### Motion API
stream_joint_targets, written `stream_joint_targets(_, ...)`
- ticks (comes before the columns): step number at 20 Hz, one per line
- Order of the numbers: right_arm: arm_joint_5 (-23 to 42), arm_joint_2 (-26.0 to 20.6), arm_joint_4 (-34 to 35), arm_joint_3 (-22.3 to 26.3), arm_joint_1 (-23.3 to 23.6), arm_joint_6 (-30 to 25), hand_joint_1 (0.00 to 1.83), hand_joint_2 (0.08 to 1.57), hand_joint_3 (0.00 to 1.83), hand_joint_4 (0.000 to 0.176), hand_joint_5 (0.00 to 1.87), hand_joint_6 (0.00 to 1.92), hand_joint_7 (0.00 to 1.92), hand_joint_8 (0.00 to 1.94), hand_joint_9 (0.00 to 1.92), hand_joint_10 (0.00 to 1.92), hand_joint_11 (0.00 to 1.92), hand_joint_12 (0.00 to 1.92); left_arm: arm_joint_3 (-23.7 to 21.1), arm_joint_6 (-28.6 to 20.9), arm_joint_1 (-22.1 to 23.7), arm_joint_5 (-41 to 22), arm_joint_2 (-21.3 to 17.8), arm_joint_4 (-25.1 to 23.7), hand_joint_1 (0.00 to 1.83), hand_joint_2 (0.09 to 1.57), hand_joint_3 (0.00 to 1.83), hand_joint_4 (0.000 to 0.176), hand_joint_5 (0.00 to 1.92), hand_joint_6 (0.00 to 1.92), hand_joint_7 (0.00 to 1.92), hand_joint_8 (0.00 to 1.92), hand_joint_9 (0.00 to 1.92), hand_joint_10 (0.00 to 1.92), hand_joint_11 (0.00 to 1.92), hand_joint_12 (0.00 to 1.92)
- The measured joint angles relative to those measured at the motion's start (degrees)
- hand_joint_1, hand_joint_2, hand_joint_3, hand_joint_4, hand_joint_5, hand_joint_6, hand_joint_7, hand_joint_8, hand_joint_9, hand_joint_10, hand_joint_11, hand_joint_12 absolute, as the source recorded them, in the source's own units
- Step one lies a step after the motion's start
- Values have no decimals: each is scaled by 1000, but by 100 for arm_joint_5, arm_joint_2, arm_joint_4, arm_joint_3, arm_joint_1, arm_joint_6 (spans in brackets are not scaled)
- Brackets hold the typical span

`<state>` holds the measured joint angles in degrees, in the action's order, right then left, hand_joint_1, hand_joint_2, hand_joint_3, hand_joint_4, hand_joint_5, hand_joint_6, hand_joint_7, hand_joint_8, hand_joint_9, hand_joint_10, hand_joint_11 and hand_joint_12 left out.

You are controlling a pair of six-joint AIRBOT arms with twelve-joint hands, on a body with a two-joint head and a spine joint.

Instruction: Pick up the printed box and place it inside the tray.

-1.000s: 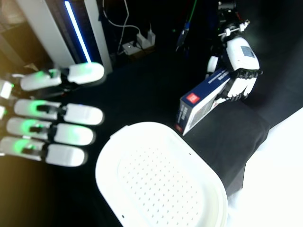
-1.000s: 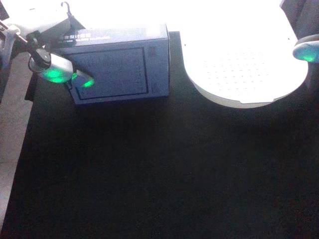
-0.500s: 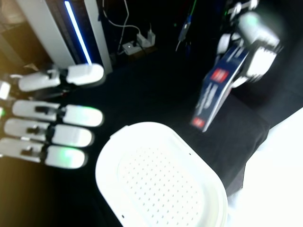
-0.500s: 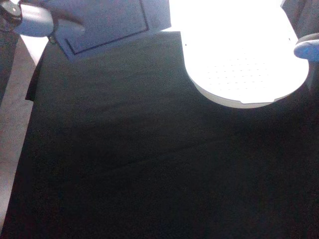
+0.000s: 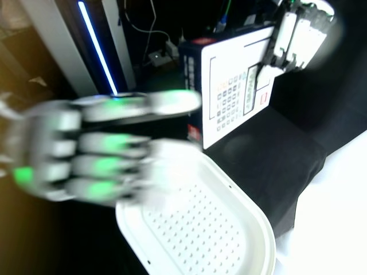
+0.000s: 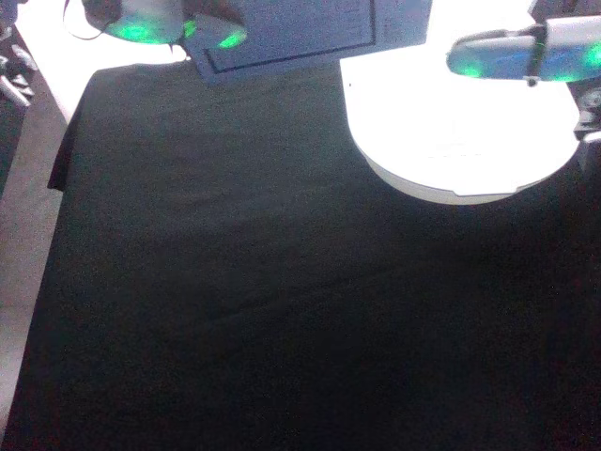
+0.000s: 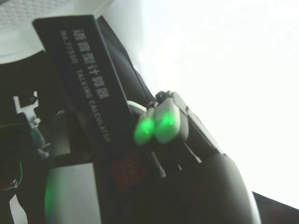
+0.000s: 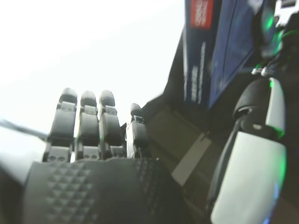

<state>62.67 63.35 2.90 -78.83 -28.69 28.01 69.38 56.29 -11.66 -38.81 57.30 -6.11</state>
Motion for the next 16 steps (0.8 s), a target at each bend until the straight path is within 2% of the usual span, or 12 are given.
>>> stream_joint_targets(2, -105, 125, -42, -87, 24, -96, 651, 689, 0, 176, 47, 0, 154, 0, 101, 0, 182, 103, 22, -2, 4, -48, 181, 2, 1185, 1062, 0, 0, 1091, 785, 1124, 1870, 1321, 1921, 1356, 1921)
stream_joint_targets(3, -105, 177, -33, -131, 33, -138, 643, 684, 3, 176, 44, 1, 154, 0, 125, 0, 122, 320, 24, 0, 4, -59, 258, -11, 1185, 1059, 0, 0, 1100, 770, 1145, 1911, 1358, 1921, 1404, 1921)
stream_joint_targets(4, -127, 249, -24, -199, 50, -229, 634, 682, 1, 176, 33, 6, 146, 4, 124, 4, 24, 543, 24, -4, 4, -90, 328, -35, 1184, 1061, 0, 0, 1097, 774, 1064, 1829, 1244, 1921, 1306, 1921)
stream_joint_targets(5, -149, 295, 22, -229, 83, -260, 621, 685, 1, 176, 46, 6, 164, 6, 143, 7, 4, 540, 24, -7, 4, -133, 387, -35, 1184, 1064, 1, 0, 1087, 791, 1066, 1769, 1227, 1921, 1284, 1921)
stream_joint_targets(8, -107, 358, 50, -264, 144, -273, 621, 709, 4, 176, 59, 1, 176, 1, 133, 3, 0, 434, 72, -7, 4, -214, 511, -37, 1184, 1068, 0, 0, 1077, 811, 1202, 1917, 1429, 1921, 1474, 1921)
stream_joint_targets(9, -101, 404, 50, -264, 153, -273, 650, 728, 6, 176, 91, 5, 219, 7, 198, 16, 0, 550, 83, -7, 4, -216, 538, -33, 1180, 1072, 0, 0, 1068, 824, 1110, 1734, 1287, 1893, 1322, 1921)
stream_joint_targets(10, -116, 437, 50, -264, 166, -273, 691, 791, 6, 156, 190, 6, 329, 8, 343, 17, 0, 906, 83, -7, 4, -219, 542, -28, 1182, 1071, 0, 0, 1070, 821, 1135, 1713, 1303, 1915, 1342, 1921)
stream_joint_targets(11, -127, 474, 17, -264, 197, -284, 852, 883, 13, 0, 537, 68, 716, 82, 769, 132, 548, 997, 94, -7, 4, -227, 570, -33, 1186, 1068, 0, 0, 1078, 807, 1181, 1766, 1377, 1920, 1425, 1921)
stream_joint_targets(12, -109, 490, 42, -264, 229, -323, 986, 954, 8, 0, 791, 92, 990, 106, 1105, 201, 881, 921, 96, -2, 4, -238, 577, 2, 1188, 1062, 0, 0, 1090, 787, 1204, 1833, 1422, 1921, 1470, 1921)
stream_joint_targets(13, -90, 492, 24, -275, 249, -387, 1292, 990, 1, 0, 1146, 547, 1439, 287, 1509, 269, 1194, 958, 116, 39, 4, -264, 608, 15, 1183, 1063, 0, 0, 1089, 788, 1187, 1708, 1353, 1894, 1357, 1921)
stream_joint_targets(14, -33, 511, 28, -275, 249, -404, 1292, 990, 1, 0, 1146, 547, 1439, 287, 1509, 269, 1194, 958, 149, 39, 4, -267, 619, 4, 1183, 1063, 0, 0, 1089, 788, 1187, 1708, 1353, 1894, 1357, 1921)
stream_joint_targets(16, -13, 531, -59, -275, 286, -400, 1286, 1021, 1, 0, 1072, 751, 1355, 459, 1478, 253, 1135, 1054, 151, 74, -9, -210, 619, 13, 1185, 1064, 1, 0, 1085, 795, 1180, 1780, 1347, 1920, 1372, 1921)
